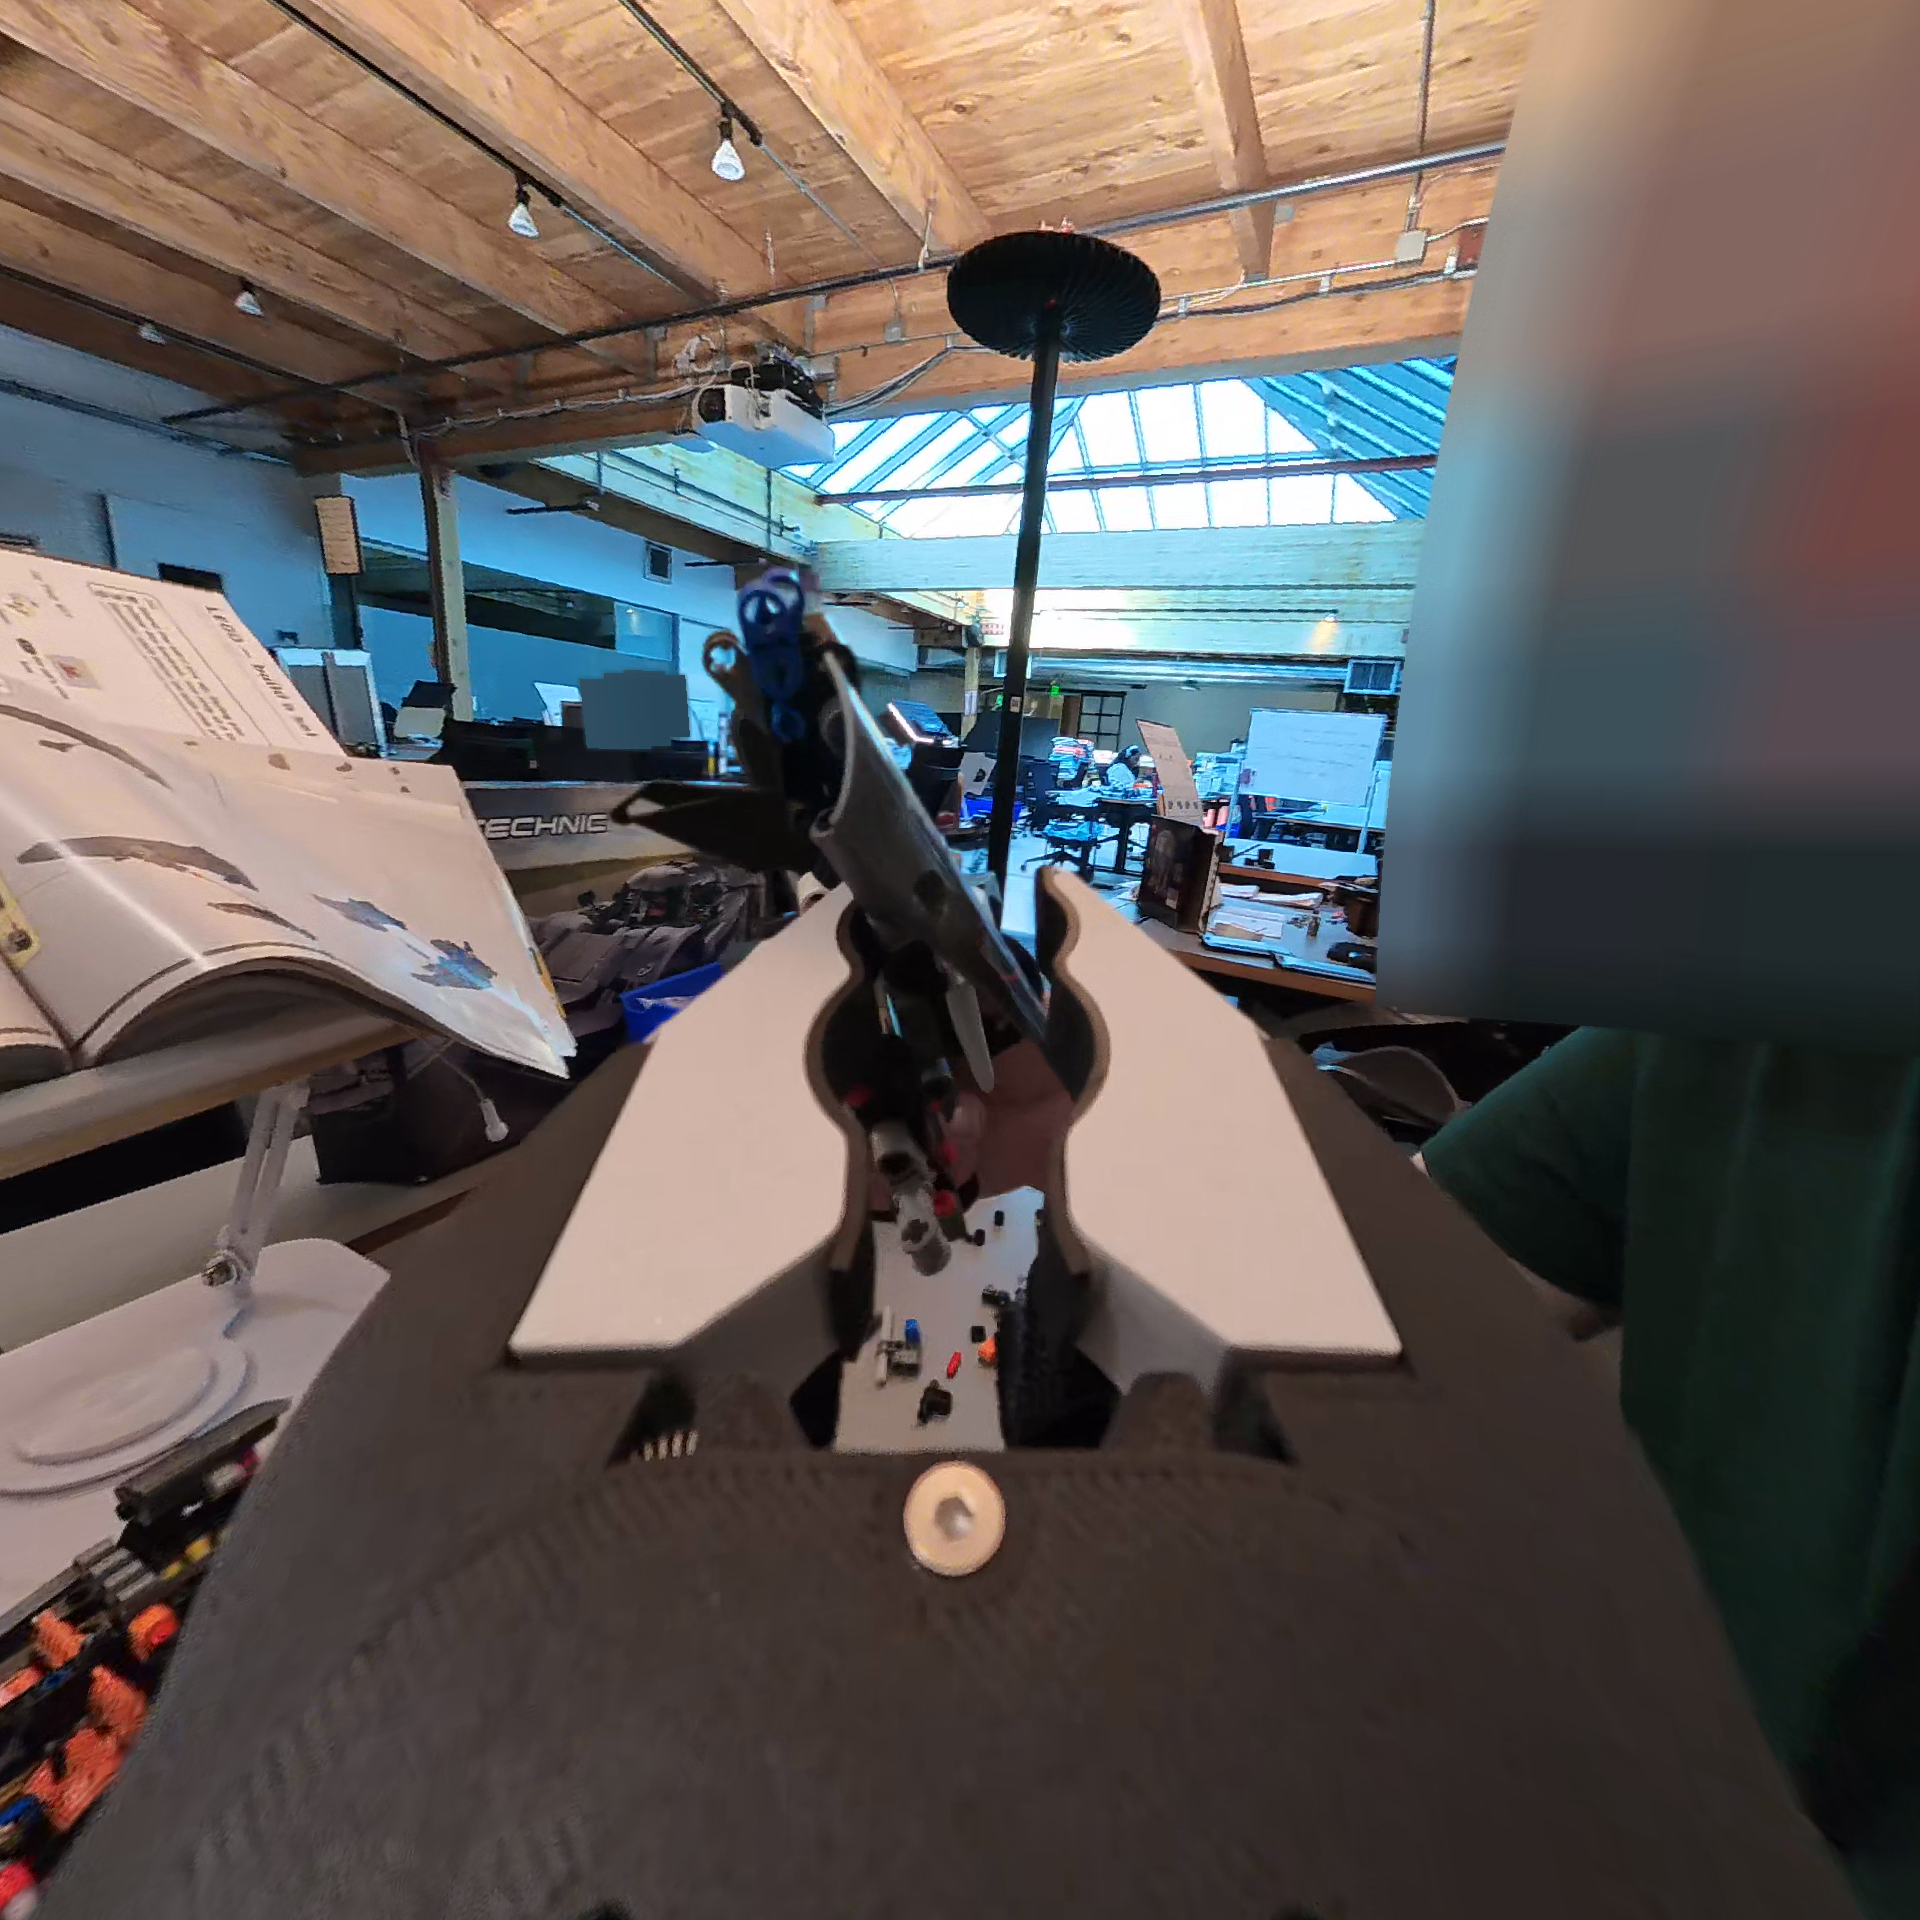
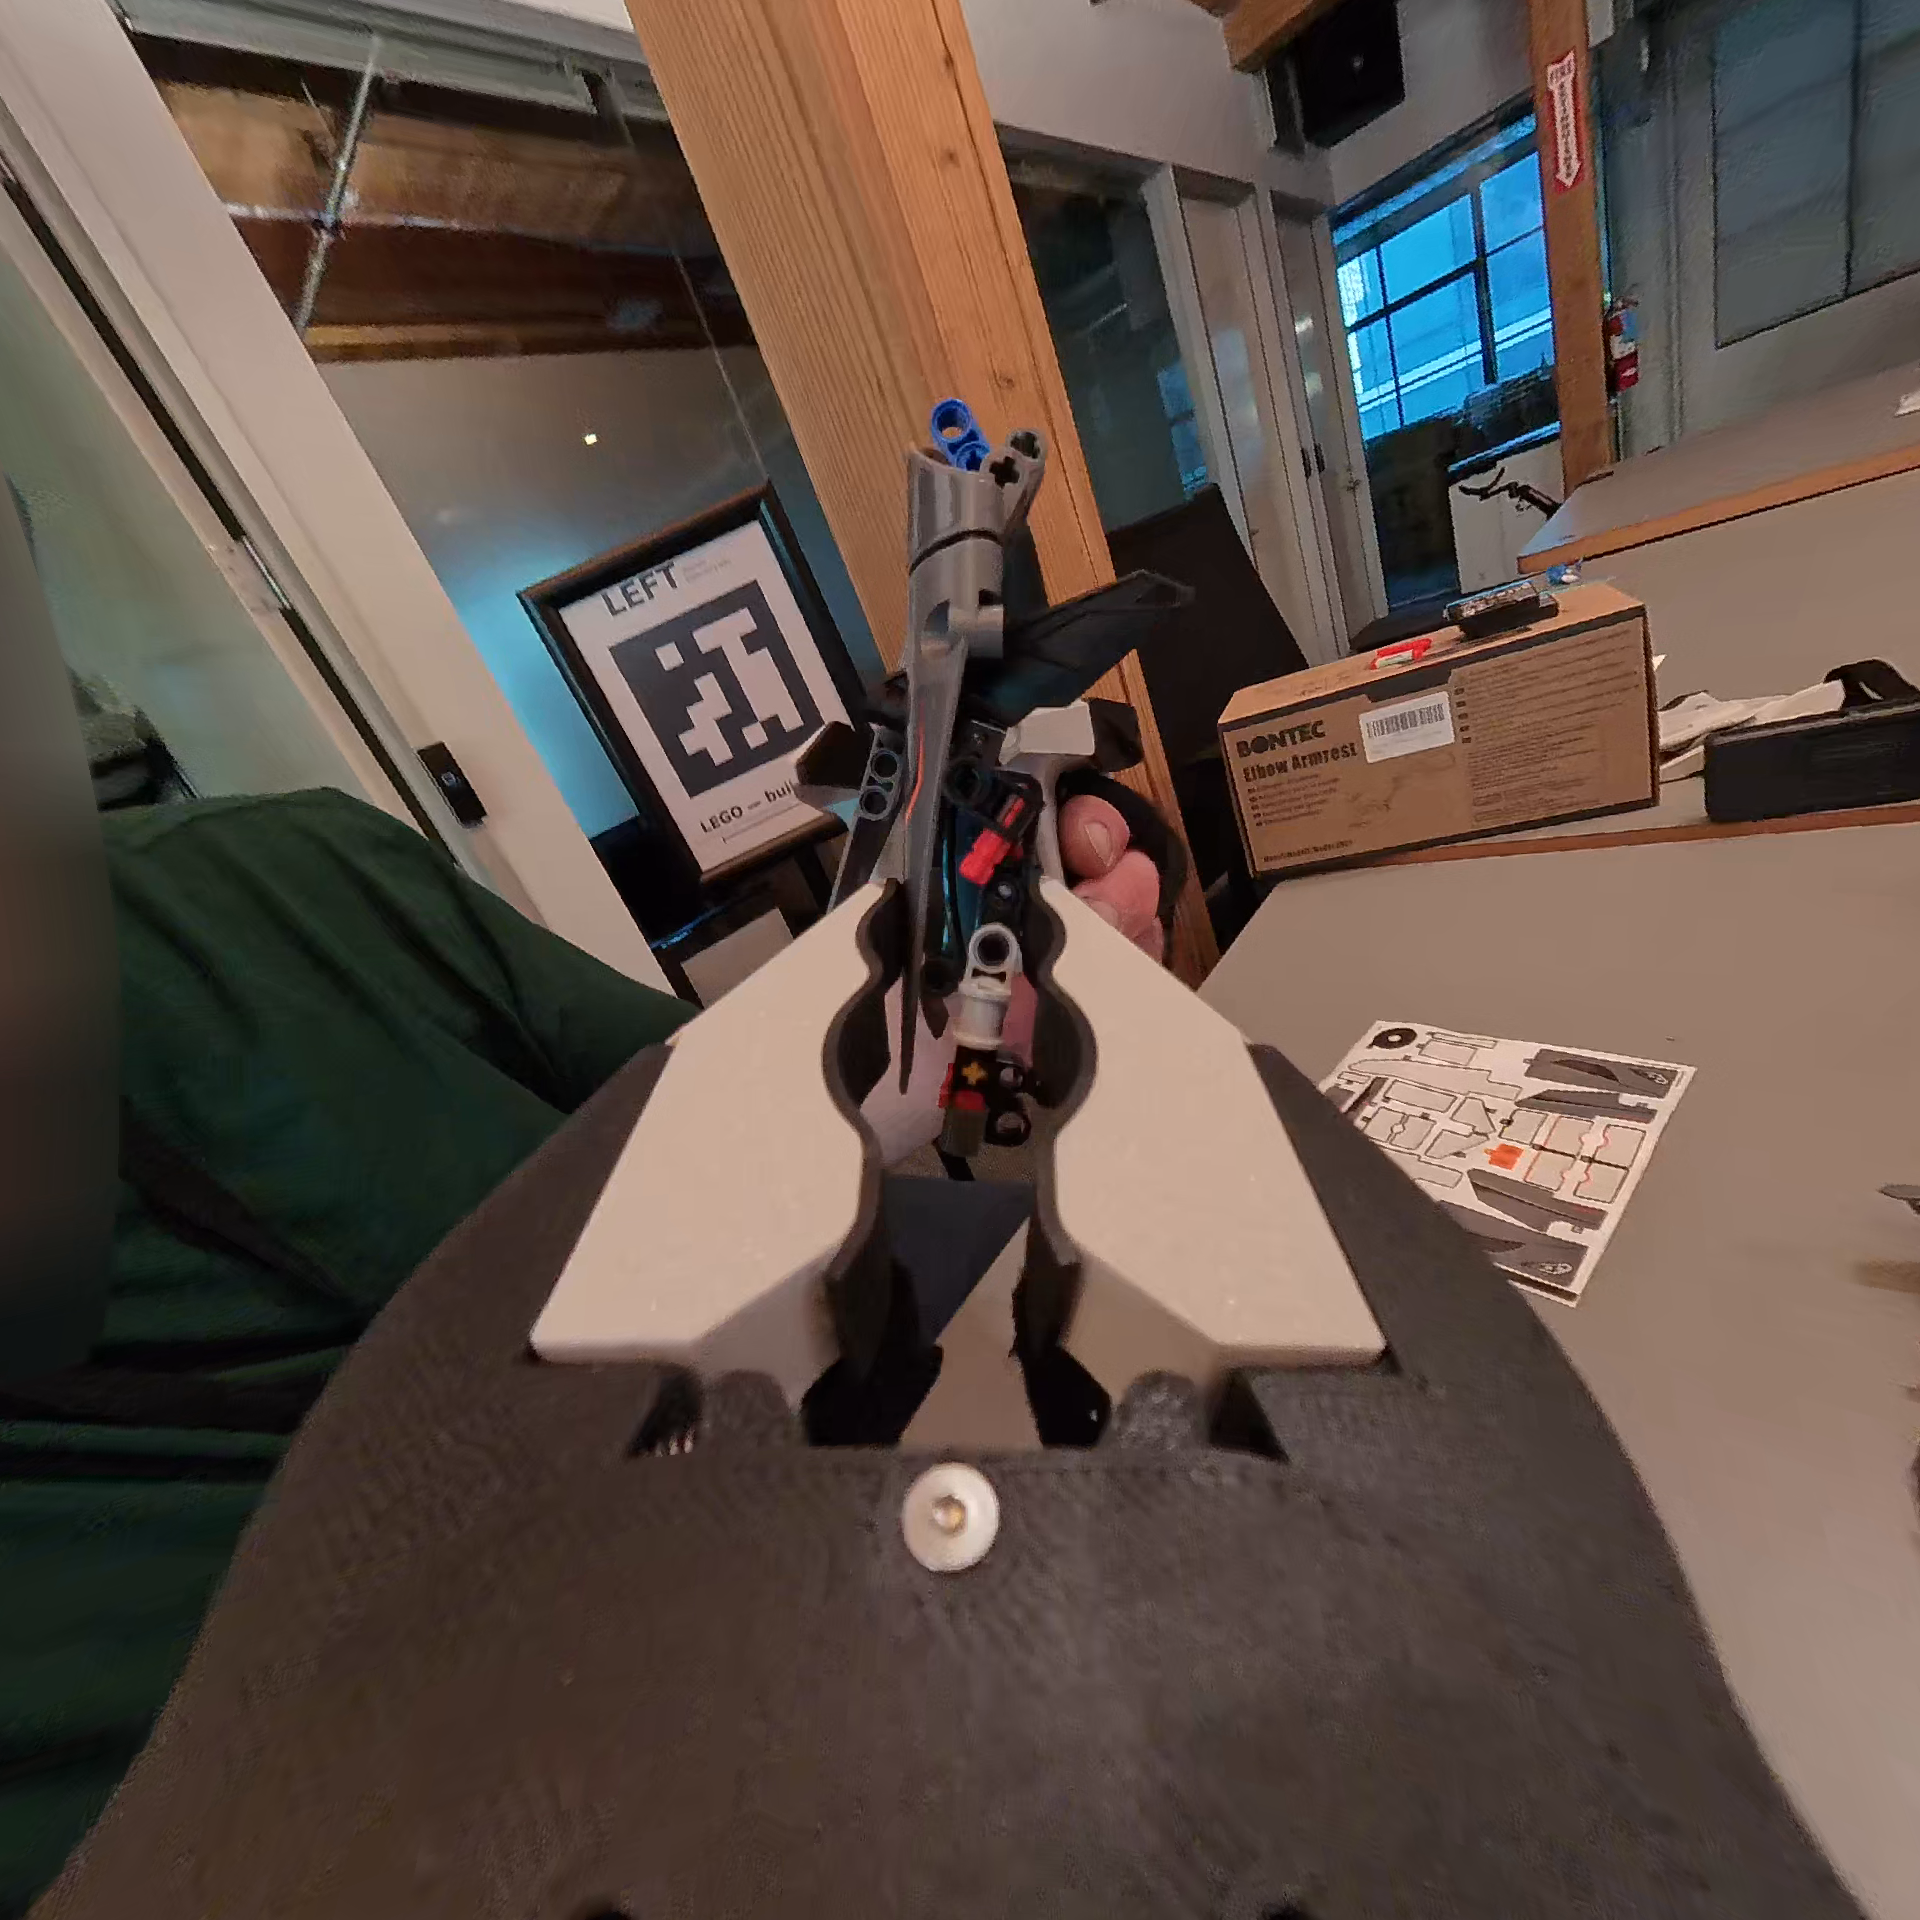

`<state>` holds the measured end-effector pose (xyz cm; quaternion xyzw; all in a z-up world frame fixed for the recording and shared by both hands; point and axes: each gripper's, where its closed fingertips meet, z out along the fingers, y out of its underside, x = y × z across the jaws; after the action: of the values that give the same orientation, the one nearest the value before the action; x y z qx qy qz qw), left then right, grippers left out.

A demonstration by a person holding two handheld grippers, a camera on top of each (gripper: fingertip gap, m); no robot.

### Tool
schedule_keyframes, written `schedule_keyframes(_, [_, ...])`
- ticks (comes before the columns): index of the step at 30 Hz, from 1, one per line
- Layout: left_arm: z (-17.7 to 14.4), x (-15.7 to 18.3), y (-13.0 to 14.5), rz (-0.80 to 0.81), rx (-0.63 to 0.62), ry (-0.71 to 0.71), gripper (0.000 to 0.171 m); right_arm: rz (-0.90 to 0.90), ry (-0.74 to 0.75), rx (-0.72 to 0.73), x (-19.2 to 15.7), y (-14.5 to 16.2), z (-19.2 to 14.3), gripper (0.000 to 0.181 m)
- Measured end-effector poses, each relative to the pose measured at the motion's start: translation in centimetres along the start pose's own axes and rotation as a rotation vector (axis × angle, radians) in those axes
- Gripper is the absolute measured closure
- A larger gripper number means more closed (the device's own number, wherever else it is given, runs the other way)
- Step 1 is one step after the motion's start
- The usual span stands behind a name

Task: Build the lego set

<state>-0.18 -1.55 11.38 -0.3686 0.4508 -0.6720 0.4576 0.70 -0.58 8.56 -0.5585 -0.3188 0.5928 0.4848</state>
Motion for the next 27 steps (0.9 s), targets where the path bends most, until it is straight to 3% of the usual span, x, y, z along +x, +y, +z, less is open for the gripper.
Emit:
schedule_keyframes(18, [-0.3,-2.1,0.3,0.053,-0.025,-0.193,0.136,0.046,0.056,0.115,1.7,-1.0,-0.3,0.162])
schedule_keyframes(20, [-0.5,-2.6,0.6,0.066,-0.048,-0.233,0.125,0.031,0.062,0.117,1.6,-1.2,-0.4,0.162])
schedule_keyframes(27, [-1.1,-3.1,0.2,0.034,-0.025,-0.230,0.123,0.035,0.038,0.113,1.2,-1.1,-0.1,0.163])
